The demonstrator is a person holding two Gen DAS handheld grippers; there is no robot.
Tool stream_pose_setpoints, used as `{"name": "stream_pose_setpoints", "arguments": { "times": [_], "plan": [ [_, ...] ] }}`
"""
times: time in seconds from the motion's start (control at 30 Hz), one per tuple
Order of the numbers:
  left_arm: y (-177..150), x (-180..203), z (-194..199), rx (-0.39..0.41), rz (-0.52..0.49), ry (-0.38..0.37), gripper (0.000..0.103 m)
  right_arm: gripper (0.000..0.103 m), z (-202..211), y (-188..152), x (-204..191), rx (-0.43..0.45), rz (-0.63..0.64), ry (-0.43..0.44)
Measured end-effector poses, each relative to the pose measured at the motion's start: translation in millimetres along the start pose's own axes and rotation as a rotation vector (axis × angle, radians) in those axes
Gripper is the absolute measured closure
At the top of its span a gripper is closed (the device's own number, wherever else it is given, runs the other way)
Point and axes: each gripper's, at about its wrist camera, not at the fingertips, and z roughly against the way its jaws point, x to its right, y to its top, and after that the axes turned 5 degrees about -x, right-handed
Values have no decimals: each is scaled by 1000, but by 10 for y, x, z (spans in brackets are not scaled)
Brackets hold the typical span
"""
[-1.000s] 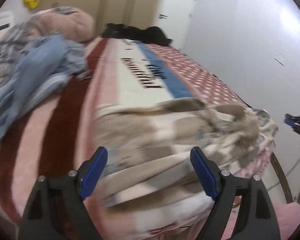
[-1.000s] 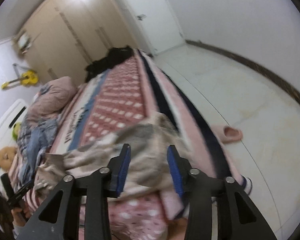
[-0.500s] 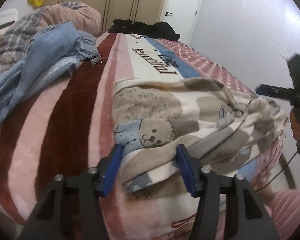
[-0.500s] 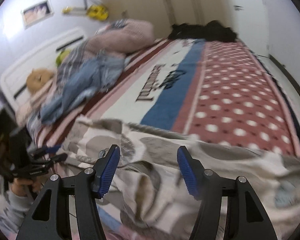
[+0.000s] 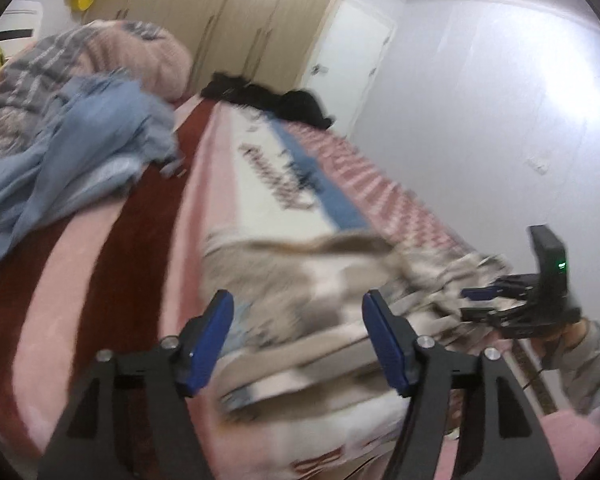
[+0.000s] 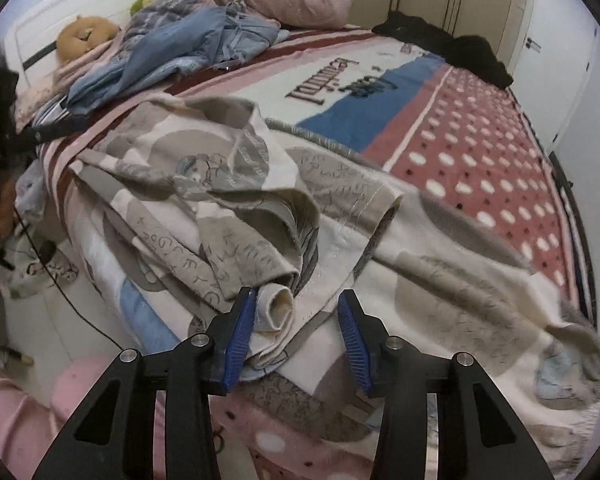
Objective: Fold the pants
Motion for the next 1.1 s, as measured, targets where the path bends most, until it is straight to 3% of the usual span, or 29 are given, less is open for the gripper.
{"name": "stream_pose_setpoints", "arguments": {
  "times": [0.13, 0.23, 0.27, 0.33, 0.4, 0.47, 0.53, 0.6, 0.7, 0.73, 0.8, 0.87, 0.97, 1.03, 1.1],
  "plan": [
    [114, 195, -175, -15, -48, -36, 40, 65, 239, 207, 17, 108, -23, 30],
    [129, 284, -479, -87, -59, -84, 42, 65, 158, 419, -38, 129, -13, 40],
    [113, 313, -594, -115, -67, -97, 45, 65, 69, 486, -70, 122, -3, 44],
    [51, 372, -792, -181, -90, -115, 64, 66, -161, 579, -160, 83, 27, 50],
    [-57, 419, -943, -246, -104, -142, 72, 66, -319, 617, -239, 47, 62, 31],
    [-139, 471, -929, -255, -130, -150, 75, 68, -423, 591, -297, 26, 104, 1],
    [-183, 512, -879, -260, -147, -160, 84, 92, -424, 566, -285, 39, 116, -38],
    [-212, 518, -835, -280, -150, -197, 91, 96, -398, 571, -211, 53, 88, -104],
    [-258, 542, -793, -291, -165, -206, 91, 96, -357, 627, -72, 78, 43, -119],
    [-274, 542, -781, -296, -171, -200, 91, 101, -354, 648, -51, 84, 36, -131],
    [-317, 514, -748, -308, -173, -190, 91, 100, -348, 688, -5, 105, 25, -229],
    [-315, 473, -704, -307, -157, -195, 91, 100, -315, 707, 154, 105, -21, -256],
    [-247, 410, -571, -270, -136, -190, 88, 99, -152, 675, 312, 120, -67, -160],
    [-159, 345, -458, -224, -115, -193, 74, 98, 7, 645, 325, 151, -53, -101],
    [-58, 297, -368, -180, -100, -188, 70, 98, 129, 653, 282, 181, -24, -24]
  ]
}}
